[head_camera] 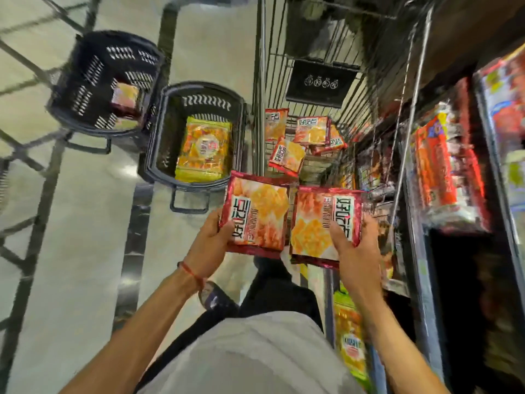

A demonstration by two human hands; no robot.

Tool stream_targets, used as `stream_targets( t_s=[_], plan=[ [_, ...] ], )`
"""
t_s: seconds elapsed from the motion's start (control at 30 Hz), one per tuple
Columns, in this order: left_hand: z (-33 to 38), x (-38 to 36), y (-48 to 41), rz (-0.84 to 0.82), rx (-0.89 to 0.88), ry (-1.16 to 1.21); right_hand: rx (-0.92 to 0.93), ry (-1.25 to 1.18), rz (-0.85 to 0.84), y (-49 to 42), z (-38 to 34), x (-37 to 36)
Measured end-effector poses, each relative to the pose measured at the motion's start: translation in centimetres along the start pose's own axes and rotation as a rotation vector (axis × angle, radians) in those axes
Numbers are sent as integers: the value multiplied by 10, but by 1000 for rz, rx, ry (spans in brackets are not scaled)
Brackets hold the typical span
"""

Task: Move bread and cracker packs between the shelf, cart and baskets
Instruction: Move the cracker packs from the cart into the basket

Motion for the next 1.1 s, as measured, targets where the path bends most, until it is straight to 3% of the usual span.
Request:
stream_targets(
  t_s=[0.47,1.1],
  plan=[
    [-22,204,83,430,-3,305,89,-48,-354,65,-69,-180],
    [122,405,-77,557,4,199,69,-137,-439,-69,-201,-422]
  ],
)
Point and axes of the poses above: each hand's wrist, its own y-axis away from the middle knuckle, its own x-axis out of the back of the hand, z = x × y, the point moved 8 cm from there along -y, towards the middle knuckle, and after that the axes turned 8 degrees about x, right-handed, at the moved point
